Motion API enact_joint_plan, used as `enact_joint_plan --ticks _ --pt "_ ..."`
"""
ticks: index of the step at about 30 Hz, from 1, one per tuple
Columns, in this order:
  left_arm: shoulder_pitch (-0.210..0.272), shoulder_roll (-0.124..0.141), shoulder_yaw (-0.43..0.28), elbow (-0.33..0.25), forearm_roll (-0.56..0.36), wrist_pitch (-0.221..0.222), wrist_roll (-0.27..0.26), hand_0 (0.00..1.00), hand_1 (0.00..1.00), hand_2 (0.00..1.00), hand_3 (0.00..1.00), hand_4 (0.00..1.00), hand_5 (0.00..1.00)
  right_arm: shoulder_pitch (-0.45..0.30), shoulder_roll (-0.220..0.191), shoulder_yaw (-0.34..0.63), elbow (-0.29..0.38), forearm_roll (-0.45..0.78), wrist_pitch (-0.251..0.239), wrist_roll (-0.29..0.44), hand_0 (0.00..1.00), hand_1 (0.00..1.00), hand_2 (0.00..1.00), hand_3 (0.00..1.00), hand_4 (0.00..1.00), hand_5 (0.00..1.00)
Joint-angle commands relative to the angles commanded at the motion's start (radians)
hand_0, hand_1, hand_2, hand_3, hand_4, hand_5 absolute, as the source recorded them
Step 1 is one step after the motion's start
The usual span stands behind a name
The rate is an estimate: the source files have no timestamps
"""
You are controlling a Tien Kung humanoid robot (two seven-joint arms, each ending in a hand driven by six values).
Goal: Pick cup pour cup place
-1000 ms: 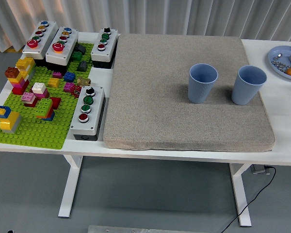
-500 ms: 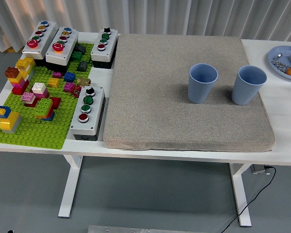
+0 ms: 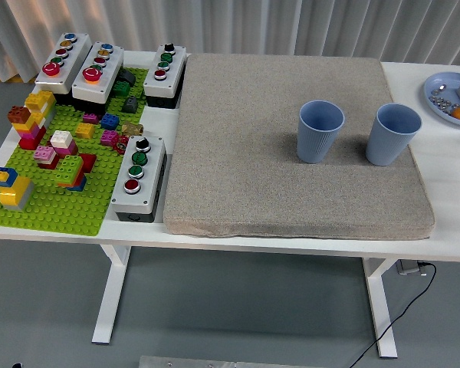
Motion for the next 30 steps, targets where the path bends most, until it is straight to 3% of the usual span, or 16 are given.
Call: enact_joint_plan --ticks 3,5,6,11,12,14,17,18,23,24,29,30 --pt "-0.001 0.0 0.0 0.0 0.002 -0.001 0.0 0.688 0.718 0.737 0.653 0.487 0.986 -0.024 -0.015 -0.009 0.003 0.01 0.036 -0.008 0.915 0.802 0.777 0.798 0.726 0.936" --pt "-0.003 0.0 0.0 0.0 0.005 -0.002 0.0 0.688 0.718 0.737 0.653 0.487 0.986 -0.045 -0.026 -0.012 -0.001 0.015 0.092 -0.016 0.915 0.802 0.777 0.798 0.726 0.936" --pt "-0.004 0.0 -0.001 0.0 0.006 -0.002 -0.001 0.688 0.718 0.736 0.654 0.487 0.987 -0.056 -0.031 -0.009 -0.006 0.002 0.124 -0.031 0.894 0.797 0.775 0.811 0.791 0.635" --pt "-0.006 -0.001 -0.003 0.0 0.01 -0.003 0.0 0.688 0.718 0.736 0.654 0.487 0.987 -0.088 -0.043 0.007 -0.028 -0.092 0.285 -0.083 0.894 0.797 0.775 0.811 0.791 0.635" --pt "-0.006 -0.002 -0.003 0.0 0.01 -0.003 0.0 0.688 0.718 0.737 0.654 0.487 0.987 -0.098 -0.045 0.013 -0.031 -0.113 0.318 -0.096 0.906 0.812 0.825 0.869 0.832 0.458" --pt "-0.007 -0.002 -0.003 0.0 0.011 -0.003 0.0 0.688 0.718 0.737 0.654 0.487 0.987 -0.112 -0.047 0.015 -0.036 -0.136 0.359 -0.109 0.906 0.812 0.825 0.869 0.832 0.458" --pt "-0.007 -0.003 -0.003 0.0 0.012 -0.003 -0.001 0.688 0.718 0.737 0.654 0.487 0.987 -0.135 -0.048 0.016 -0.042 -0.168 0.406 -0.132 0.906 0.812 0.825 0.869 0.832 0.458" --pt "-0.007 -0.004 -0.004 0.0 0.012 -0.003 -0.001 0.688 0.718 0.738 0.654 0.486 0.988 -0.139 -0.049 0.015 -0.044 -0.174 0.416 -0.137 0.912 0.831 0.862 0.916 0.845 0.367" --pt "-0.009 -0.005 -0.003 0.0 0.015 -0.004 0.0 0.688 0.718 0.738 0.654 0.486 0.988 -0.162 -0.051 0.025 -0.058 -0.223 0.473 -0.161 0.912 0.831 0.862 0.916 0.845 0.367" --pt "-0.009 -0.006 -0.003 0.0 0.015 -0.004 0.0 0.688 0.718 0.737 0.654 0.486 0.988 -0.165 -0.052 0.027 -0.06 -0.229 0.48 -0.163 0.911 0.855 0.912 0.981 0.851 0.301" --pt "-0.01 -0.007 -0.003 0.0 0.016 -0.005 0.001 0.688 0.718 0.737 0.654 0.486 0.988 -0.179 -0.05 0.055 -0.067 -0.271 0.534 -0.189 0.911 0.855 0.912 0.981 0.851 0.301" --pt "-0.01 -0.007 -0.003 0.0 0.017 -0.005 0.001 0.688 0.716 0.738 0.654 0.486 0.988 -0.182 -0.049 0.058 -0.067 -0.274 0.538 -0.192 0.915 0.869 0.954 0.996 0.851 0.282"
